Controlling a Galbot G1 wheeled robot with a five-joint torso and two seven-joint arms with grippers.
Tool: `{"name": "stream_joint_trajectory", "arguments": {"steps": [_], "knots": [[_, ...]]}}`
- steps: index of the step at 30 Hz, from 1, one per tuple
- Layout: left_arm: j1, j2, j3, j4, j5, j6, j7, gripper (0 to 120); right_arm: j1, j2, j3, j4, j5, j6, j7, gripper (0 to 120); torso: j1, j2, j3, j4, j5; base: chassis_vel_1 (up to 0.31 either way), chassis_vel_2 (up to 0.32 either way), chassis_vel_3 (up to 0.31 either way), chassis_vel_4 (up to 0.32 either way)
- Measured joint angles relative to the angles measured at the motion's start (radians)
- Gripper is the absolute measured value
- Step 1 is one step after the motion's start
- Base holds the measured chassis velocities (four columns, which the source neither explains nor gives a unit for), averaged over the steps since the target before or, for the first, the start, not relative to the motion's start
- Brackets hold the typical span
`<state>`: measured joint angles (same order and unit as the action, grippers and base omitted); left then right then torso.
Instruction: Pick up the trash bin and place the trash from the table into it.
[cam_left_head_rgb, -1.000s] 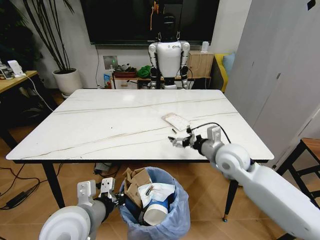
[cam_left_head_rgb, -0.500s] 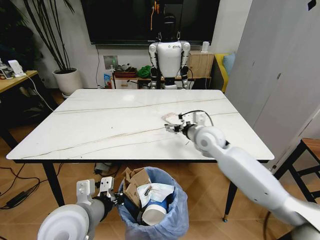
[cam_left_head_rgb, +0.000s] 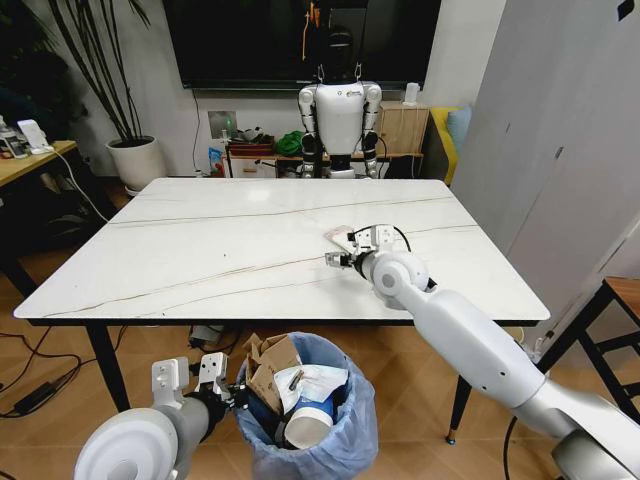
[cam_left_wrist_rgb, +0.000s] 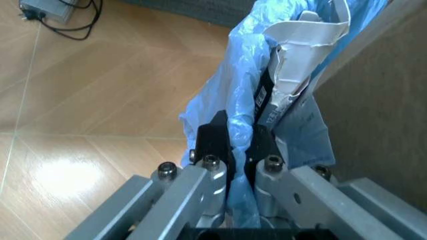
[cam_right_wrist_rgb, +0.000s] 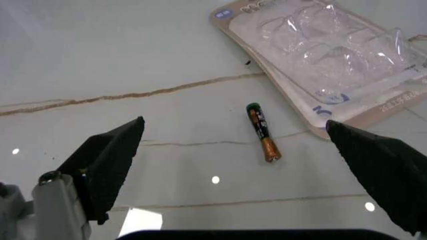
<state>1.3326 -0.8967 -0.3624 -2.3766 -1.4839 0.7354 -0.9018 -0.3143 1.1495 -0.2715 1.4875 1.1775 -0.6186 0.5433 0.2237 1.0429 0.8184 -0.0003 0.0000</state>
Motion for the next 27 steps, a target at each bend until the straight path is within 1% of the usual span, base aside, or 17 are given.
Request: {"name": "stream_joint_trajectory", "arguments": {"steps": [3,9,10,12,13,15,17,18,21,25,27], "knots": [[0.0,0.0,0.001,0.0,0.001,0.0,0.0,0,-0.003,0.0,-0.001,-0.003,0.0,0.001,-0.002,97,0.0,0.0,0.0,0.0001,0.0,0.0,0.0,0.0,0.0],[0.004,0.0,-0.002,-0.003,0.003,0.0,0.0,0,-0.011,-0.001,0.002,-0.017,-0.001,0.004,-0.013,87,0.0,0.0,0.0,0.0002,0.0001,0.0,0.0,0.0,0.0],[0.004,0.0,-0.002,-0.003,0.003,0.0,0.0,0,-0.011,-0.001,0.002,-0.017,-0.001,0.004,-0.013,87,0.0,0.0,0.0,0.0002,0.0001,0.0,0.0,0.0,0.0],[0.004,0.0,-0.003,-0.004,0.003,0.0,0.0,0,-0.013,-0.005,0.003,-0.018,-0.001,0.005,-0.017,81,0.0,0.0,0.0,0.0002,0.0001,0.0,0.0,0.0,0.0],[0.004,0.0,-0.003,-0.004,0.003,0.0,0.001,0,-0.015,-0.007,0.003,-0.018,-0.002,0.006,-0.021,75,0.0,0.0,0.0,0.0002,0.0001,0.0,0.0,0.0,0.0],[0.004,0.0,-0.003,-0.004,0.003,0.0,0.001,0,-0.016,-0.011,0.004,-0.018,-0.003,0.007,-0.025,70,0.0,0.0,0.0,0.0002,0.0,0.0,0.0,0.0,0.0],[0.004,0.0,-0.003,-0.005,0.003,0.0,0.001,0,-0.016,-0.012,0.004,-0.019,-0.003,0.007,-0.026,69,0.0,0.0,0.0,0.0001,0.0,0.0,0.0,0.0,0.0],[0.004,-0.001,-0.003,-0.005,0.003,0.0,0.001,0,-0.016,-0.013,0.004,-0.019,-0.004,0.007,-0.027,65,0.0,0.0,0.0,0.0002,0.0,0.0,0.0,0.0,0.0],[0.004,-0.001,-0.003,-0.005,0.002,0.0,0.001,0,-0.017,-0.016,0.004,-0.021,-0.009,0.008,-0.028,58,0.0,0.0,0.0,0.0002,0.0,0.0,0.0,0.0,0.0],[0.004,-0.002,-0.005,-0.005,0.001,0.0,0.001,0,-0.019,-0.02,0.002,-0.02,-0.022,0.009,-0.031,56,0.0,0.0,0.0,0.0002,0.0001,0.0,0.0,0.0,0.0],[0.004,-0.002,-0.006,-0.005,0.0,0.0,0.001,0,-0.02,-0.021,-0.001,-0.02,-0.03,0.012,-0.031,51,0.0,0.0,0.0,0.0001,0.0,0.0,0.0,0.0,0.0]]}}
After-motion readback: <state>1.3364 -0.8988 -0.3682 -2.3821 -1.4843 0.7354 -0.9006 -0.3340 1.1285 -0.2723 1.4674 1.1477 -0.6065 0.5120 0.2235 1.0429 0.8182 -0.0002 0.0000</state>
